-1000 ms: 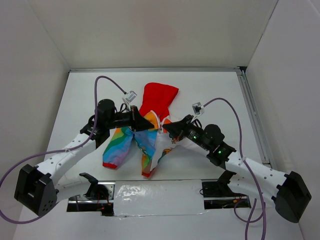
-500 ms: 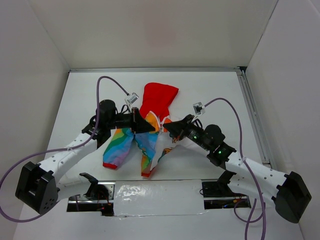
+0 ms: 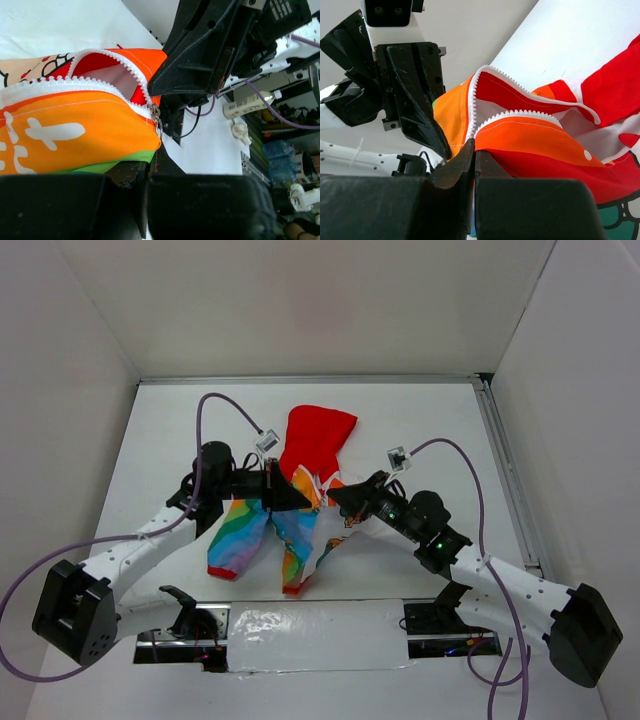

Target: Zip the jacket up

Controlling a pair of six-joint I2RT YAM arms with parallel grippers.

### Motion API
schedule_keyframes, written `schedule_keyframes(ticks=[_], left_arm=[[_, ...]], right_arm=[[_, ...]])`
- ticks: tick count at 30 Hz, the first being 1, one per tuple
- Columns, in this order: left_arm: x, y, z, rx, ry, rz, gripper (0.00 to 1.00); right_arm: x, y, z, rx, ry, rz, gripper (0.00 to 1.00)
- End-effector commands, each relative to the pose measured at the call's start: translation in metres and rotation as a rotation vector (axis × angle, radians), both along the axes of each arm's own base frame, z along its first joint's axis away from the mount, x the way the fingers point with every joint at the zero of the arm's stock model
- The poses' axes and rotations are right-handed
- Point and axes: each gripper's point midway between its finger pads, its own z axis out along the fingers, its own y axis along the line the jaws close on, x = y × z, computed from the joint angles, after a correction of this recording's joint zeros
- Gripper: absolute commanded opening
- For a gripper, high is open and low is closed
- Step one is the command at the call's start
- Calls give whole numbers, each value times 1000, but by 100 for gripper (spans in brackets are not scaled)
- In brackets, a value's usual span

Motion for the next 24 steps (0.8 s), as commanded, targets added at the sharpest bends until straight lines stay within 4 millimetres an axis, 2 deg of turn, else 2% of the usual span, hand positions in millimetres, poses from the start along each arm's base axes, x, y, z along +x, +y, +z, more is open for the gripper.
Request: schedule_keyframes(ticks=[1, 4, 6, 9, 11, 15, 24], left_arm=[[-13, -4, 11, -34, -104, -109, 0], [-15, -8, 6, -26, -102, -141, 0], [-14, -11, 6, -18, -91, -144, 0], [-12, -12, 8, -21, -90, -136, 14], [-12, -12, 9, -25, -85, -135, 21], [-10, -12, 10, -26, -81, -116, 29], [-4, -13, 5, -4, -46, -86, 33]], right_arm=[[1, -6, 34, 73, -70, -9, 0], [-2, -6, 39, 74, -82, 2, 0], [-2, -2, 33, 30, -61, 16, 0], [-2, 6, 22, -15, -30, 57, 0], [-9, 14, 15, -32, -25, 120, 0], [-12, 21, -2, -42, 19, 165, 0], [-19, 21, -10, -68, 9, 171, 0]])
